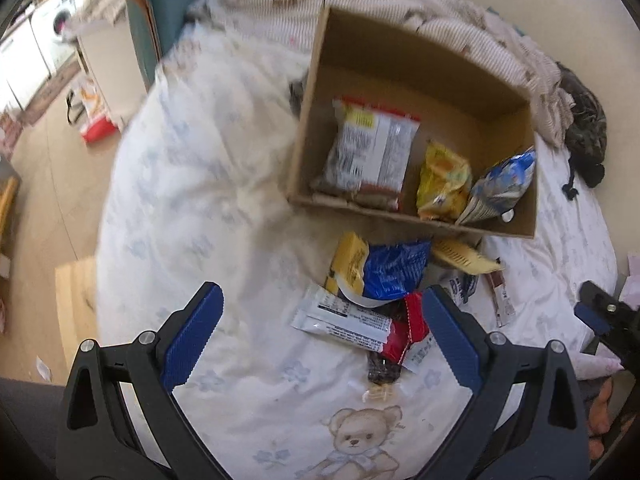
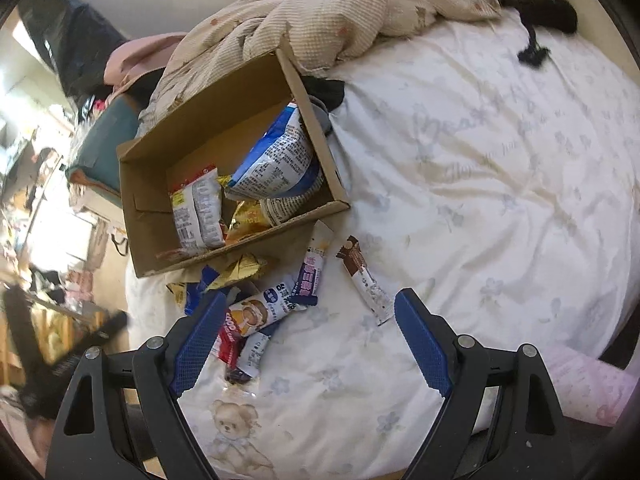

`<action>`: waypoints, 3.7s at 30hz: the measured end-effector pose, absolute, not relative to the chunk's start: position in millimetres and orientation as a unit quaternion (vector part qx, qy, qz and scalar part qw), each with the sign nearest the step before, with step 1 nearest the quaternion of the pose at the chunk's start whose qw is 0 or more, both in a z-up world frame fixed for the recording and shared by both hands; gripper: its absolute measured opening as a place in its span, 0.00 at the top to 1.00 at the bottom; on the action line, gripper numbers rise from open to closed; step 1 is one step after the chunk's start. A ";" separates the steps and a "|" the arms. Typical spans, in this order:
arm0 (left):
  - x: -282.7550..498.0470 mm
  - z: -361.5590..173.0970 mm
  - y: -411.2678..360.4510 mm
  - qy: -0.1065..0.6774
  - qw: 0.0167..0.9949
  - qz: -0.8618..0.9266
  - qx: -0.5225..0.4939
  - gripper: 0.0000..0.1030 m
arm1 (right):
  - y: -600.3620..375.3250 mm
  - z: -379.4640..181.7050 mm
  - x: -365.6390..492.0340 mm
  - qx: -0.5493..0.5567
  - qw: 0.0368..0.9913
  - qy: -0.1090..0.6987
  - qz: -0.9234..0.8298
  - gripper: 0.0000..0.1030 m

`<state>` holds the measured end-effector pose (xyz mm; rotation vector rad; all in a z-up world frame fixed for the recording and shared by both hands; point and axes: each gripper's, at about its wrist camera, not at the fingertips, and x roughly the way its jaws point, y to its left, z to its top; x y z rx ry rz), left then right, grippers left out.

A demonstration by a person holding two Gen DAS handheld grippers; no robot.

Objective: Organize snacks
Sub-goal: 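Withdraw both open grippers from the box toward the snack pile, then grasp the blue-and-yellow bag with the left gripper while the right gripper grasps the yellow-brown bag, then carry both bags over the box and open both grippers to drop them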

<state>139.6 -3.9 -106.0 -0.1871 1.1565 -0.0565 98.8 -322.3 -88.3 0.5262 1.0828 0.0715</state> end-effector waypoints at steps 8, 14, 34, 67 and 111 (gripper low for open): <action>178.3 -160.6 -40.4 0.586 0.807 -0.050 -0.055 0.05 | -325.5 -95.3 105.2 0.273 0.809 0.518 0.039 0.14; 193.7 -194.2 -66.1 0.603 0.793 -0.084 -0.010 0.05 | -330.0 -104.2 108.0 0.281 0.799 0.530 0.033 0.14; 143.6 -125.2 -56.4 0.593 0.798 -0.110 -0.004 0.51 | -343.5 -104.3 107.9 0.319 0.792 0.520 0.025 0.14; 125.2 -93.6 1.0 0.585 0.805 -0.064 -0.076 0.50 | -231.5 -179.0 187.3 0.291 0.720 0.617 0.125 0.75; 125.8 -76.6 16.5 0.510 0.860 0.010 -0.018 0.50 | -242.1 -62.4 123.0 0.299 0.805 0.447 0.250 0.87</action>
